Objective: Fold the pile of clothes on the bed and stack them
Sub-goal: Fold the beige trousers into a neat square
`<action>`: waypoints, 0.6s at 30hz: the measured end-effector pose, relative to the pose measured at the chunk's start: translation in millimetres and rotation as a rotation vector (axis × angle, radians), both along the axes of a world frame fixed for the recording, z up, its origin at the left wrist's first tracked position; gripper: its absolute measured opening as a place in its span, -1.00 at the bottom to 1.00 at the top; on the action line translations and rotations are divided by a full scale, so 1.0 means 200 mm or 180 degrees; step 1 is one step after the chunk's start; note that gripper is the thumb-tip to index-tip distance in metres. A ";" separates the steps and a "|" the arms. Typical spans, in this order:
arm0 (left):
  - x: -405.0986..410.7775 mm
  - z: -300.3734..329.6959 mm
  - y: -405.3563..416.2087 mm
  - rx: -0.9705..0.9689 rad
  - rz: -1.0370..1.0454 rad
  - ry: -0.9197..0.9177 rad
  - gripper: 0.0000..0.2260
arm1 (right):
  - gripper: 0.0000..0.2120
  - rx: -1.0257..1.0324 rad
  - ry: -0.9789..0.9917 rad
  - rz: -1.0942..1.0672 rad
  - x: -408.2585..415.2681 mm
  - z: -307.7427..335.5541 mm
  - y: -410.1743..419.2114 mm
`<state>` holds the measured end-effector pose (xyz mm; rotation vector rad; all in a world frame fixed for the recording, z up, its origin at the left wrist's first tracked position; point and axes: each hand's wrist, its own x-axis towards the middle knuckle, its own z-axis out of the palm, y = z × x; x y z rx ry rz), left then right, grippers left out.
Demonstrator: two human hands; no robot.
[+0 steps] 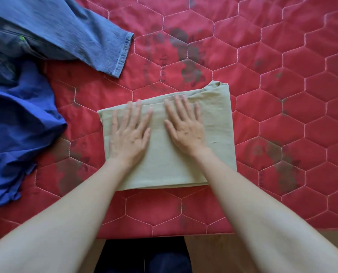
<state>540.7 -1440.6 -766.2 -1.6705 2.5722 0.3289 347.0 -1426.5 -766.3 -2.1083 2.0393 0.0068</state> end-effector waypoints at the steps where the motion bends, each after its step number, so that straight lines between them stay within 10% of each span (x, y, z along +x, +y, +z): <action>1: 0.04 -0.01 0.01 0.0033 0.0298 0.0036 -0.49 | -0.47 0.0065 0.0113 -0.0257 -0.09 -0.02 0.00; 18: 0.26 0.14 0.20 0.1147 0.2382 0.1174 -0.39 | -0.47 -0.0141 -0.0595 -0.1816 -0.41 0.10 0.32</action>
